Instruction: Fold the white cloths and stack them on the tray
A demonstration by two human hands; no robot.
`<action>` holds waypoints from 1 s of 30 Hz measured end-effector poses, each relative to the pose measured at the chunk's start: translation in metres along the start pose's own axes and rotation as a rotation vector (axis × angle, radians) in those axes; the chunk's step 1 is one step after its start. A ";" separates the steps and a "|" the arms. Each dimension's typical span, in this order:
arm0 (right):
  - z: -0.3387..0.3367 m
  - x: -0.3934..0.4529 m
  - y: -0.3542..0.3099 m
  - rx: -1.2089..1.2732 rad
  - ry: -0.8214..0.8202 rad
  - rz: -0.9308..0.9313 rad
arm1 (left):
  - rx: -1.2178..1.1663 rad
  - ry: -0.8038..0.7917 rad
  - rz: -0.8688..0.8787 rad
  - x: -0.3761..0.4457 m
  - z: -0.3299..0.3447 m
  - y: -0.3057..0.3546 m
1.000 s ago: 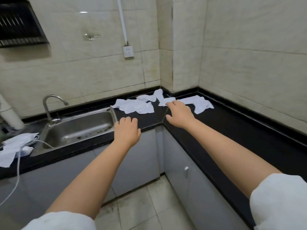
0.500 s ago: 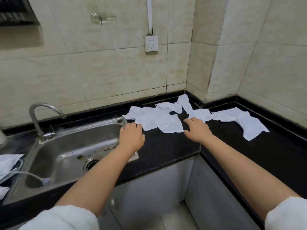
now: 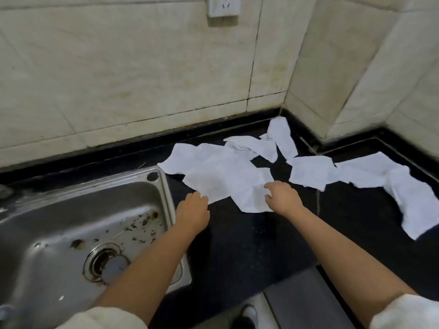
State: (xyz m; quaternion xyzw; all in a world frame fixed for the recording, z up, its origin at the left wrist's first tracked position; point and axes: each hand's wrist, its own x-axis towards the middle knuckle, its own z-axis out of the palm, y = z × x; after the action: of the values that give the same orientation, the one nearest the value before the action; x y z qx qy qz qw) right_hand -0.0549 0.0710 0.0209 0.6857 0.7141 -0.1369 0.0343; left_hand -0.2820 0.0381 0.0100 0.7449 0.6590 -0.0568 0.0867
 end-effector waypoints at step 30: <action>-0.071 0.030 0.085 -0.267 0.786 -0.248 | -0.008 0.814 0.696 0.114 -0.072 0.047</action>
State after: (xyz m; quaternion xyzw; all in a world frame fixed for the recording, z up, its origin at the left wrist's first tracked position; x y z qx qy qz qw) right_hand 0.0372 0.1190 0.0691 0.5843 0.7612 0.2252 -0.1685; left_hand -0.2229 0.1577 0.0599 0.8810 0.3536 0.2712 -0.1593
